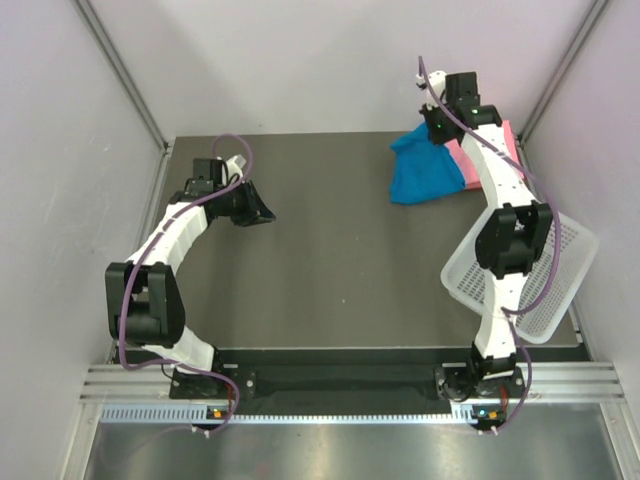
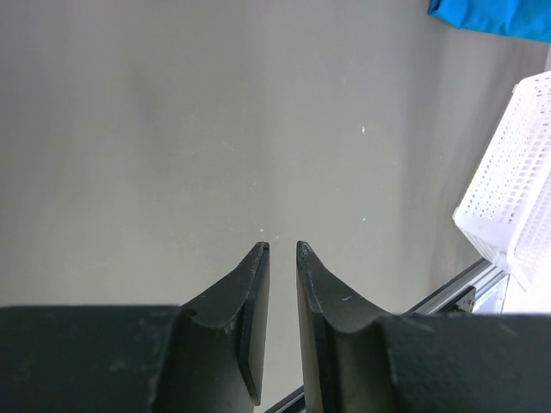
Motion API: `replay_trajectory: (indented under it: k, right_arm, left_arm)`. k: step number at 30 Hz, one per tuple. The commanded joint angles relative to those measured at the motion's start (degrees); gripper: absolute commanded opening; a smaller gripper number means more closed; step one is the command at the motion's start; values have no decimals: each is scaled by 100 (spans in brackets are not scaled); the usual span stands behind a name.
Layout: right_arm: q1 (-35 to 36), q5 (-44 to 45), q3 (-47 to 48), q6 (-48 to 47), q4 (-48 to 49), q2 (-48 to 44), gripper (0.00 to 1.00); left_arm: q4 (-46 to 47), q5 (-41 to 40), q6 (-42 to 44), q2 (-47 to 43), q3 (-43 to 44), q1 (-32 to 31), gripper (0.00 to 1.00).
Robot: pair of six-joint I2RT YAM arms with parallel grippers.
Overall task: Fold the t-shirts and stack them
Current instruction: Neatly place the folded tshirt to the corner
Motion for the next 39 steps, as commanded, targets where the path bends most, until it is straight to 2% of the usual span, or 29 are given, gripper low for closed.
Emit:
replay_trajectory:
  k: [1,11,18,23,26,32,35,36,38,39]
  right_arm:
    - [-276,-360,473,-324,-285,-411,0]
    - [-822,-1065,878,-333,-373,-578,0]
    - [-1437,-1477,1809,-114,-268,0,0]
    - [-1947,-2084,1810,282,400,317,0]
    - [-2175,-2479,1941,492,777,861,0]
    - [-2747,-3192,1951,1564,2191,1924,0]
    - [-2853,-3008,1951,1978,2799,2338,10]
    - [-2853,-2912,1959,2057,2904,2383,27]
    - [-2862,-2455,1916,2119,3159,2401,35]
    - [-2870,-2280,1828,2232,3256,2366,54]
  left_arm:
    - [207,167,4,-244,-7,28,24]
    - [233,211,-23,-226,-33,54,24]
    - [250,237,-31,-252,-42,54,23]
    - [215,158,21,-252,-25,63,24]
    - [171,79,56,-235,-7,63,24]
    - [92,27,92,-200,19,63,23]
    - [92,-26,109,-200,11,63,23]
    - [92,-44,109,-191,11,63,24]
    - [92,-105,118,-173,37,63,24]
    - [57,-123,135,-147,46,63,24]
